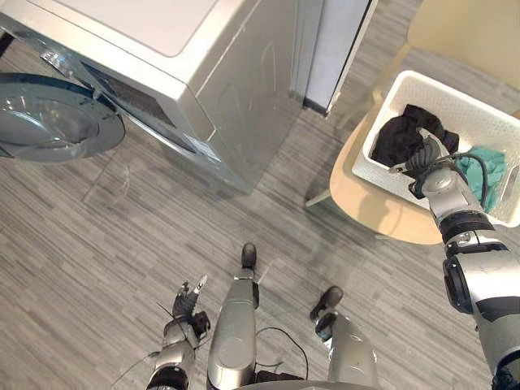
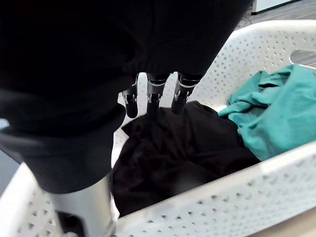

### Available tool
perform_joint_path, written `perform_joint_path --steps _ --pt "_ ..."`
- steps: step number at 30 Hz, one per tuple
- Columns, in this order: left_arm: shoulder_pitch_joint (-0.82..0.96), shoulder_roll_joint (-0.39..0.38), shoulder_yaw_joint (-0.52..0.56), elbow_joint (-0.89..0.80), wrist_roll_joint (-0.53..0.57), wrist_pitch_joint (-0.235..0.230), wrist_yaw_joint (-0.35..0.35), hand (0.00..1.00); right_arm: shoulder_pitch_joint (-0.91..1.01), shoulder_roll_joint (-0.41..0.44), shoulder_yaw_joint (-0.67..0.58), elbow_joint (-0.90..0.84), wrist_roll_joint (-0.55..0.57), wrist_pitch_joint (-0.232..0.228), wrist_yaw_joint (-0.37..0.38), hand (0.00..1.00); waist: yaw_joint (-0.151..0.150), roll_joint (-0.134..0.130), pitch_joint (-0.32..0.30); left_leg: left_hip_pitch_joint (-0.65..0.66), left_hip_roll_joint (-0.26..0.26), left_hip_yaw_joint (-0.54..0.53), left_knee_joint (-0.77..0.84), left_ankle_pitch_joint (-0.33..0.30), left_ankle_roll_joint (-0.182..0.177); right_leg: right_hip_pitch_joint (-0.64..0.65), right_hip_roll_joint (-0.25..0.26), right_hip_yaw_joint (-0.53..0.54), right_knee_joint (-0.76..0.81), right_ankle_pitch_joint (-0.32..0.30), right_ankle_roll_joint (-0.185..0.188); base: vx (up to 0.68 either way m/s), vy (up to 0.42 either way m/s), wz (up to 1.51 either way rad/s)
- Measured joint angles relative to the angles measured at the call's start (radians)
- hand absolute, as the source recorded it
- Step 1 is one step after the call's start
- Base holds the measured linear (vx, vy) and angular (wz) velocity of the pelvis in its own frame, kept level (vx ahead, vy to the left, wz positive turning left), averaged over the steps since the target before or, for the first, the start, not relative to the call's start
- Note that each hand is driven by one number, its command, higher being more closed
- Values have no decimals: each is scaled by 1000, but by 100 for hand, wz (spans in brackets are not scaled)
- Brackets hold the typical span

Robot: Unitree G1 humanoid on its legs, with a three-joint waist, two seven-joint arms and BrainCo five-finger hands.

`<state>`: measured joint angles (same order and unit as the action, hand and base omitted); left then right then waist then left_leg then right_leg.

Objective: Pick up the laundry basket with both hands and put the clothes into the washing machine.

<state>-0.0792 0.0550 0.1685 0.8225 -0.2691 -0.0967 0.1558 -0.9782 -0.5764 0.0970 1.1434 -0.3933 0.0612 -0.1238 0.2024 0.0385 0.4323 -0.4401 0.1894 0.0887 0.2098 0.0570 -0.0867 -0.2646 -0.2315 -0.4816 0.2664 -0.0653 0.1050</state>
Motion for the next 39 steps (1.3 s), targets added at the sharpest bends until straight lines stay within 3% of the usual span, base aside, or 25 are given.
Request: perform_joint_path --steps 9,11,17,20,26,32,39 --pt "-36 -41 -8 -114 -75 -16 2 0 -2 -40 2 13 57 4 -1 0 -16 -10 6 -19 3 7 -64 38 -14 -49 -1 -11 13 -1 -1 14 -10 2" --pt "-55 -40 -3 -119 -76 -22 3 0 -1 -59 -1 13 114 7 -3 0 -16 -17 11 -22 3 8 -76 45 -13 -57 -1 -12 14 -1 -2 0 0 0" --pt "-77 -41 -1 -126 -76 -21 -1 0 0 -90 -35 -23 435 5 1 0 -27 -36 22 -19 3 28 -73 45 -13 -77 -13 -2 46 -3 -5 -4 -10 -5" --pt "-78 -40 0 -117 -74 -20 -4 0 -1 -104 -48 -100 548 -16 42 0 -33 -41 24 -11 10 53 -64 45 -13 -77 -11 13 47 -3 -5 -9 -20 -11" --pt "-79 -20 0 -61 -71 -13 -46 0 -19 -105 -45 -159 682 -56 112 0 -48 -71 35 1 38 75 -49 44 -14 -74 13 35 46 -1 -9 -30 -31 -13" --pt "-79 -7 0 -48 -73 -6 -48 0 -92 -137 -18 -126 737 -55 119 0 -53 -72 35 0 54 84 -39 44 -14 -78 28 46 40 6 -19 -43 -20 -11" --pt "-77 -4 -4 -85 -115 -12 -41 0 -186 -191 -11 -37 616 -44 64 0 -52 -70 34 -43 40 78 -82 78 -11 -135 20 39 41 13 -27 5 -6 3"
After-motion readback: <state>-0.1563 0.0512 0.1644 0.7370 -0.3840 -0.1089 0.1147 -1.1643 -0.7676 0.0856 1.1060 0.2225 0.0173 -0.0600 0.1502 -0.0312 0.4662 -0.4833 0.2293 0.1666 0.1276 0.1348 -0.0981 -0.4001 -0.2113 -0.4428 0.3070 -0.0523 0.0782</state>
